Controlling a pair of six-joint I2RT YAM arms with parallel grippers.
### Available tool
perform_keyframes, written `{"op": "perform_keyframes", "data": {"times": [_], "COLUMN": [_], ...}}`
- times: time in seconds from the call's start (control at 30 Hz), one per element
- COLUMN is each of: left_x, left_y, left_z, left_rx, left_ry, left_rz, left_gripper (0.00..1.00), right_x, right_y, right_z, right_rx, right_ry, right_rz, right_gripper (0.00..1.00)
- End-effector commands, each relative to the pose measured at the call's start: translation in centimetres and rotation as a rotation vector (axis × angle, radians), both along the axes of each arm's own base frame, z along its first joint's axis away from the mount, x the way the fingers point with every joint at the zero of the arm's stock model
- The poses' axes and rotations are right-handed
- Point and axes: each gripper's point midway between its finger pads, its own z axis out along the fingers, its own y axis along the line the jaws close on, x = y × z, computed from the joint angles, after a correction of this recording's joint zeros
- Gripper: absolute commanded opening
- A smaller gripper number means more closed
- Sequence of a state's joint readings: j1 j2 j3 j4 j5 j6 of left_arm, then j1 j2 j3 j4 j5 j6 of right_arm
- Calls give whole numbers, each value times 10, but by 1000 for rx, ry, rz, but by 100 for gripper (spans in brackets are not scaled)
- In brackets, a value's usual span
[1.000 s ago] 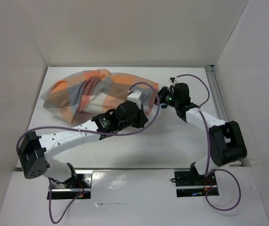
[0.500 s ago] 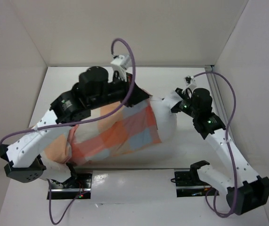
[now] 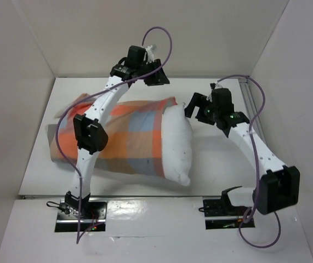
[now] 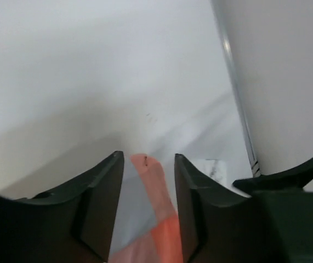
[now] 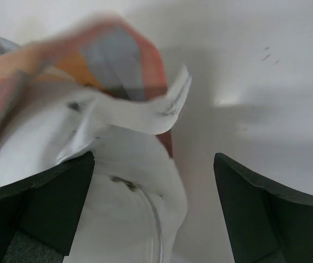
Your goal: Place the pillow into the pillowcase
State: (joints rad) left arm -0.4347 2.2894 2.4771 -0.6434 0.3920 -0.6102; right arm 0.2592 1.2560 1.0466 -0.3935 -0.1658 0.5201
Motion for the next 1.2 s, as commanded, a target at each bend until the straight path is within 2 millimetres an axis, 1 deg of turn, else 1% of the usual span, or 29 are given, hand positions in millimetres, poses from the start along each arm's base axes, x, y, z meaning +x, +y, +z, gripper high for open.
{"op": "perform_keyframes", "data": {"times": [0.0, 0.03, 0.07, 0.1, 0.13, 0.17, 0.2, 0.23, 0.27, 0.3, 0.33, 0.37, 0.4, 0.43, 0.47, 0.53, 0.57, 0.6, 0.63, 0.67, 0.7, 0.73, 0.77, 0.8, 0.83, 0.87, 1.0, 1.03, 1.17], "left_x": [-29, -40, -54, -67, -77, -91, -103, -110, -127, -142, -145, -166, -177, -189, -203, -217, -219, -226, -234, -236, -244, -249, -249, -254, -255, -255, -258, -258, -266], "left_y": [15, 15, 11, 28, 33, 31, 36, 43, 30, 32, 36, 18, 15, 14, 10, 12, 14, 14, 15, 17, 13, 15, 16, 14, 24, 30, 47, 51, 62], "left_z": [94, 99, 104, 119, 123, 128, 122, 122, 117, 103, 87, 74, 61, 32, 22, -3, -11, -15, -30, -36, -42, -48, -49, -49, -54, -53, -58, -65, -74], "left_rx": [-128, -100, -67, -9, 18, 38, 80, 133, 171, 243, 331, 380, 435, 509, 568, 618, 653, 657, 675, 683, 691, 694, 708, 714, 751, 768, 837, 861, 916], "left_ry": [-157, -186, -217, -282, -295, -308, -287, -300, -297, -256, -238, -219, -204, -150, -158, -101, -107, -99, -60, -42, -39, -23, -36, -46, -36, -43, -35, -25, 25], "left_rz": [-74, -58, -50, 19, 38, 32, 29, 50, 10, -13, 20, -27, -35, -32, -10, 59, 90, 94, 97, 103, 94, 112, 137, 147, 175, 223, 256, 265, 285], "left_gripper": [56, 68, 70, 75, 78, 78, 78, 78, 78, 78, 76, 76, 76, 76, 76, 76, 76, 76, 76, 76, 76, 76, 76, 75, 75, 73, 73, 73, 70], "right_x": [14, 9, 2, 0, -6, -13, -13, -22, -22, -27, -43, -50, -54, -58, -65, -73, -81, -85, -89, -89, -94, -97, -97, -99, -99, -101, -102, -102, -108], "right_y": [-29, -40, -52, -72, -81, -86, -87, -73, -64, -49, -22, -15, -12, -9, -7, -1, 5, 7, 11, 11, 13, 12, 11, 11, 11, 10, 11, 11, 19], "right_z": [10, 3, 20, 22, 17, 28, 33, 26, 31, 28, 27, 11, 2, -7, -18, -24, -32, -35, -38, -39, -39, -46, -49, -50, -53, -57, -56, -56, -51], "right_rx": [-94, -103, -87, -92, -93, -77, -55, -6, 29, 78, 168, 210, 238, 271, 294, 358, 385, 394, 399, 390, 384, 375, 365, 365, 359, 360, 364, 365, 384], "right_ry": [-3, -1, -57, -68, -64, -101, -125, -114, -147, -147, -133, -90, -63, -30, -26, -8, 15, 26, 41, 33, 37, 57, 59, 73, 76, 87, 88, 88, 79], "right_rz": [-79, -110, -150, -210, -235, -244, -235, -148, -90, -8, 164, 191, 194, 187, 190, 189, 219, 232, 250, 257, 270, 273, 268, 266, 270, 268, 275, 275, 335], "right_gripper": [98, 98, 97, 95, 94, 94, 92, 92, 92, 92, 96, 99, 99, 99, 99, 99, 97, 97, 97, 97, 97, 97, 97, 97, 97, 97, 97, 97, 96]}}
